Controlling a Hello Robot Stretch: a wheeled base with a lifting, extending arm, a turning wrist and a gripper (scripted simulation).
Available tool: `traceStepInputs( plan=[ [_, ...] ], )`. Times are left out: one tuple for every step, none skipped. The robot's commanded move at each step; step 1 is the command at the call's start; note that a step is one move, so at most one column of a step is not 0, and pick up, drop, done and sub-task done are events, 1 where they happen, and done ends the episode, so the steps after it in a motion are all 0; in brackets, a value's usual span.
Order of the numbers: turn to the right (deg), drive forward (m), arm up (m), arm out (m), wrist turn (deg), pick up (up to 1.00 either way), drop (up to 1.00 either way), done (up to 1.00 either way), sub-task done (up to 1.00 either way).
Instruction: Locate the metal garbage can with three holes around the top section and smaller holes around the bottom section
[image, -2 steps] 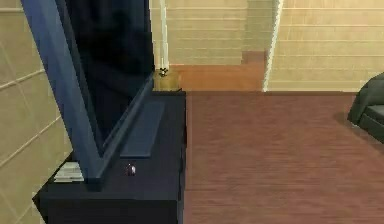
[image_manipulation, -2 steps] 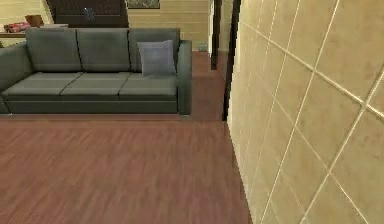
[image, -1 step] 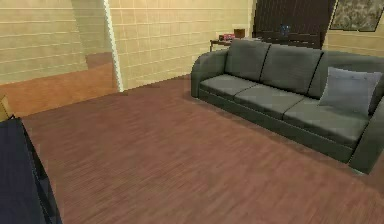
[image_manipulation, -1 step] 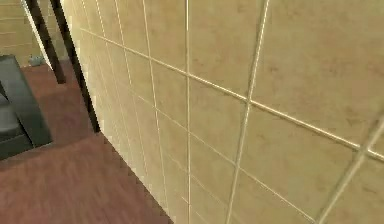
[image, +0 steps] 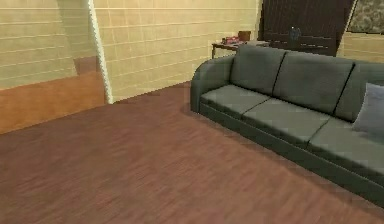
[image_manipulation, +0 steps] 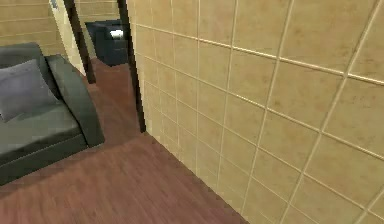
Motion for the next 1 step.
traceStepInputs(
  plan=[
    [-9.0,0.00,0.00,0.00,0.0,0.00,0.00,0.00,0.00]
  ],
)
